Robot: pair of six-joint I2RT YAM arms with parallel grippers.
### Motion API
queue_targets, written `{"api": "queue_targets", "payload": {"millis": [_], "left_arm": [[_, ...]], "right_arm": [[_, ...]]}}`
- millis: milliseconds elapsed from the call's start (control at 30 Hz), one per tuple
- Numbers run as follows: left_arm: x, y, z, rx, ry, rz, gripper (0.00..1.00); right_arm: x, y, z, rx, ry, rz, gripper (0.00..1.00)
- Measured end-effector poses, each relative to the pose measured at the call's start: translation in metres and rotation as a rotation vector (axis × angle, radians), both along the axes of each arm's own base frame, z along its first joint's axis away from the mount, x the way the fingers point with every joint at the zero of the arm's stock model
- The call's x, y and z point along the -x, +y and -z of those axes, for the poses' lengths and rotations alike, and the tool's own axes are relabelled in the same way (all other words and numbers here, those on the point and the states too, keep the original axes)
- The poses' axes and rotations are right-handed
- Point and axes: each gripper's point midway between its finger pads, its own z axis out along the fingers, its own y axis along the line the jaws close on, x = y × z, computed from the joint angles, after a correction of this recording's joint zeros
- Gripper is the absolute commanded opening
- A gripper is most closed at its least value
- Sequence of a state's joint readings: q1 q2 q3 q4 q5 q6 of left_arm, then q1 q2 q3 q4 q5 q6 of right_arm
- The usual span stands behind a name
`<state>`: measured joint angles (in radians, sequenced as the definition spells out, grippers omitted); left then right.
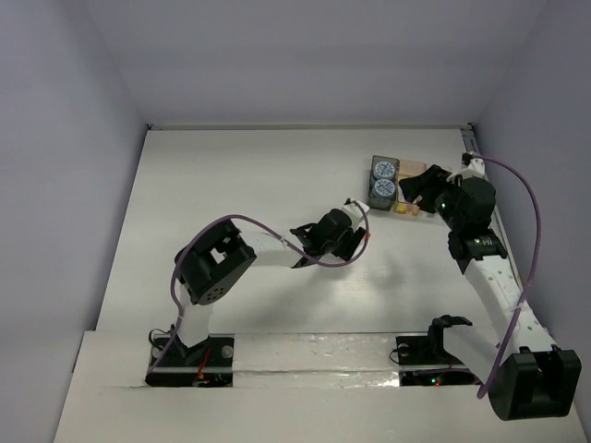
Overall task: Sort the stationery into containers
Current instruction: Pick up the pen from the center of the board.
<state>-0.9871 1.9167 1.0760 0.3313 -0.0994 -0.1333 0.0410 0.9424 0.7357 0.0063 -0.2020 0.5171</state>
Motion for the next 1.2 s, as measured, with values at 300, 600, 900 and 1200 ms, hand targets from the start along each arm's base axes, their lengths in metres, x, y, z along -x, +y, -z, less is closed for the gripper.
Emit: {"api": "queue_targets", "payload": {"millis": [300, 600, 900, 1200], "left_arm": [[-0.020, -0.029, 0.012, -0.032, -0.012, 0.027, 0.33], [-0.022, -0.039, 0.012, -0.024, -0.029, 0.028, 0.00], [-0.001, -0.071, -0.019, 0.121, 0.069, 0.062, 0.00], [-0.032, -0.150, -0.188, 0.552, -0.011, 0.089, 0.00]], "right_arm": [[0.005, 0.006, 0.002, -0.017, 0.007, -0.031, 0.68], [0.010, 0.007, -0.001, -0.026, -0.006, -0.035, 0.68], [0.043, 0.007, -0.041, -0.044, -0.127, -0.043, 0.52], [0.098, 0.007, -0.106, -0.036, -0.332, -0.059, 0.00]]}}
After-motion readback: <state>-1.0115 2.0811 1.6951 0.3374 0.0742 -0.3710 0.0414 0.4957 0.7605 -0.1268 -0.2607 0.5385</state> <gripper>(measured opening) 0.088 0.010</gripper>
